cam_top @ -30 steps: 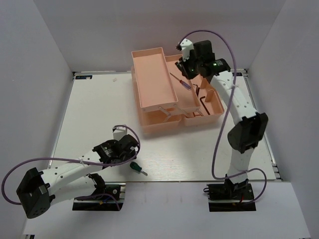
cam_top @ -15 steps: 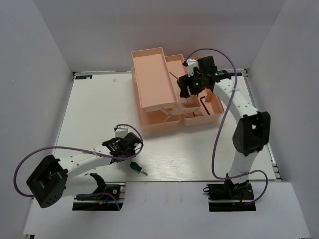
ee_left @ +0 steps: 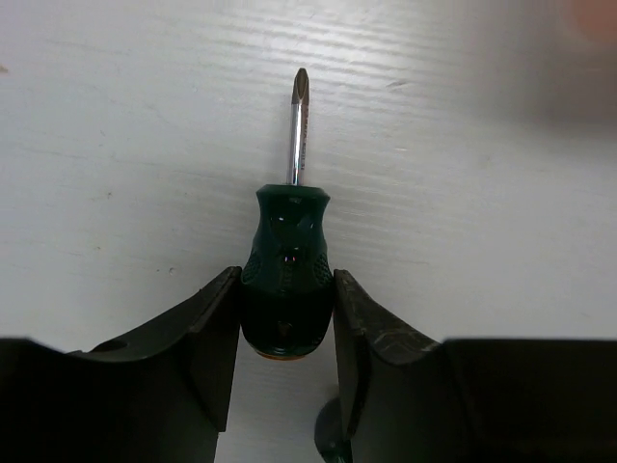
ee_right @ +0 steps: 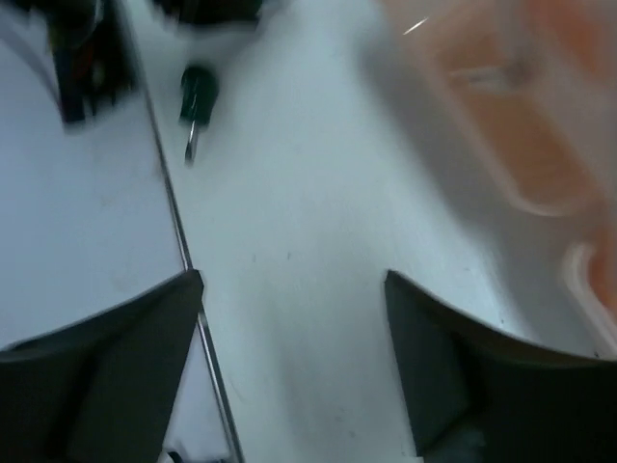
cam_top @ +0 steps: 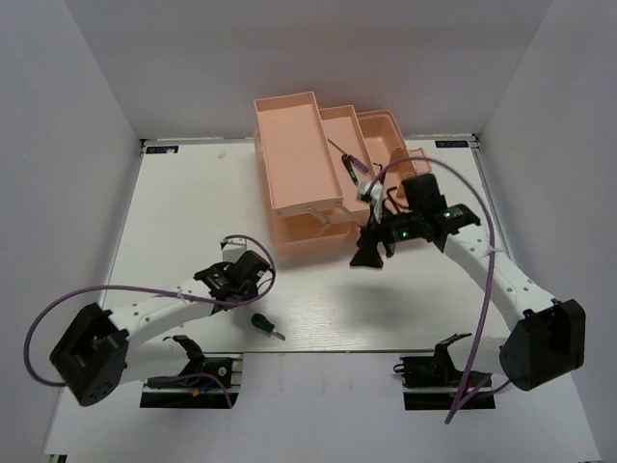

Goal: Sort the tools into containers

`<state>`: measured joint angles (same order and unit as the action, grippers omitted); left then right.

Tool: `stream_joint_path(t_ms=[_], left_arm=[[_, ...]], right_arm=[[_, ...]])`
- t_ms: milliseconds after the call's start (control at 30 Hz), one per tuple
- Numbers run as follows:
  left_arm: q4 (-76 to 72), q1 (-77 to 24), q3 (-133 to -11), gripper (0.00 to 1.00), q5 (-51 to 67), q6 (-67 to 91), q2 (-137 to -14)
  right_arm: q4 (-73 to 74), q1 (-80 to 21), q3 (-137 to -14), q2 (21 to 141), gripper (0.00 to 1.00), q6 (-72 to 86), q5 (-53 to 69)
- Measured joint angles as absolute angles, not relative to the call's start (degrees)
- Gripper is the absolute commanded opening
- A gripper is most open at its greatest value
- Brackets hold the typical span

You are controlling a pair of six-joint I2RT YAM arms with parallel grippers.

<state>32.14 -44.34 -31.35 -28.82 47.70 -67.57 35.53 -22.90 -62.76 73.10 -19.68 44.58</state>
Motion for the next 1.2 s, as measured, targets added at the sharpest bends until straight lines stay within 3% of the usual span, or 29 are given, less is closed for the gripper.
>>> stream_joint_path(t_ms=[267, 333, 367, 400, 433, 467, 600, 667, 700, 733, 833, 867, 900, 967, 1000, 1133, 1200], left_arm=[[30.74, -45.12, -42.46, 0.00, -22.90, 34.24, -50.35], [28.10, -45.12, -48.77, 0.00, -21.12, 29.41, -48.60], [26.41, -45.15, -51.88, 0.00, -19.99, 26.92, -48.47], [24.97, -45.15, -54.65, 0.00, -19.29, 24.86, -49.04], [23.07, -45.15, -57.63, 0.00, -18.39, 22.76, -50.04], [21.69, -45.12, -60.77, 0.00, -17.67, 20.82, -51.59], [15.05, -44.95, -70.61, 0.00, -16.45, 15.97, -61.67], [11.99, -44.66, -72.99, 0.00, -16.62, 14.37, -67.48], [10.59, -44.58, -73.67, 0.00, -16.97, 13.74, -70.54], [9.76, -44.40, -74.02, 0.00, -17.34, 13.23, -73.21], [9.10, -43.83, -74.83, 0.03, -19.03, 12.16, -81.14], [9.21, -43.51, -75.53, 0.05, -19.46, 11.92, -83.61], [9.50, -43.18, -76.40, 0.12, -19.92, 11.73, -85.82], [10.48, -42.44, -78.39, 0.20, -20.69, 11.46, -89.03], [10.83, -42.11, -79.53, 0.40, -21.02, 11.44, -90.24], [12.03, -40.99, -82.98, 0.65, -21.82, 11.44, -91.55], [12.03, -40.62, -84.40, 0.72, -21.89, 11.42, -91.39]], right_arm=[[37.98, -34.13, -51.62, 70.48, 0.91, -30.35, 43.97], [37.67, -35.44, -51.66, 70.39, 0.85, -31.44, 42.33], [37.56, -35.97, -51.66, 70.59, 0.76, -31.94, 41.32], [37.36, -36.67, -51.66, 70.94, 0.41, -32.08, 40.36], [37.04, -37.23, -51.66, 71.40, 0.17, -32.42, 39.48], [36.51, -38.06, -51.66, 72.07, 0.00, -31.86, 38.39], [34.33, -42.30, -51.77, 76.38, 0.00, -30.17, 33.65], [33.50, -44.36, -51.83, 78.41, 0.08, -29.52, 30.72], [32.99, -45.30, -51.86, 79.22, 0.16, -29.10, 29.10], [32.60, -46.11, -51.88, 79.70, 0.31, -28.69, 27.75], [31.40, -48.05, -51.88, 80.09, 0.47, -27.77, 23.94], [30.83, -48.47, -51.90, 80.07, 0.75, -27.46, 22.90], [30.28, -48.75, -51.92, 80.07, 0.87, -26.89, 21.89], [29.15, -49.01, -51.90, 80.07, 0.91, -26.87, 20.03], [28.49, -49.12, -51.88, 80.03, 0.91, -27.07, 19.38], [27.33, -49.56, -51.68, 79.92, 0.91, -27.68, 18.50], [27.14, -50.33, -51.75, 80.47, 0.91, -27.90, 18.52]])
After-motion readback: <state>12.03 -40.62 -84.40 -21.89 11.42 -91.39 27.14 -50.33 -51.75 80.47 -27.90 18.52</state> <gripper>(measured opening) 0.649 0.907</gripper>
